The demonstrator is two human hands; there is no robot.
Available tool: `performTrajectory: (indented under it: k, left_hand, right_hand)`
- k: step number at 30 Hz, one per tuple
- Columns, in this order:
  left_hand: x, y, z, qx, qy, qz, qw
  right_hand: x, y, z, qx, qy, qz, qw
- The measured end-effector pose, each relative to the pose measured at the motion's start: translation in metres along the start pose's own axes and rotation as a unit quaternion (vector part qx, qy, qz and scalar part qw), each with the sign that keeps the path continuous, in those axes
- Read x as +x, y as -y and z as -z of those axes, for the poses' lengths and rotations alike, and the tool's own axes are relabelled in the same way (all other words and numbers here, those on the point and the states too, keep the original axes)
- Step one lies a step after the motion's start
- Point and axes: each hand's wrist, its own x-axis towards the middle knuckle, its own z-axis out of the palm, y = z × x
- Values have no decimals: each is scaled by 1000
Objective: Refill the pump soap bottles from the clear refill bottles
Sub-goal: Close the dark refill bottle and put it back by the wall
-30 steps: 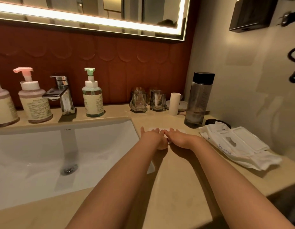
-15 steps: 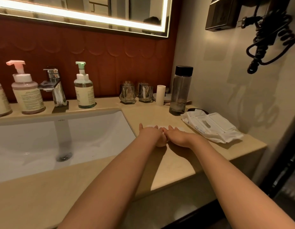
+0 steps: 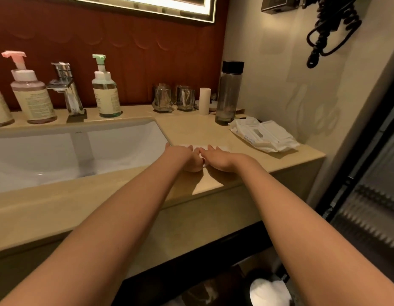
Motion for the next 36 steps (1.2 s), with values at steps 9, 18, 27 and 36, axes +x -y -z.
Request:
performTrajectory:
  k: [9,18,27,36]
  left_hand:
    - [-6,-59,-1,4,-26,-36,999]
    - [-37,-83,-10,-11,-32,-32,999]
    - [-55,-65,-33,-16,-75,8,997]
    - [-77,-22,-41,-45,-69,44,996]
  right_hand:
    - [-38,-38,14,-12,-22,-19,1000]
    - [-59,-52,3,-11,-48,-32,998]
    - [-55,-34,-16,-81,-41,0,996]
    - [-40,6,-29,-107,-26,44,993]
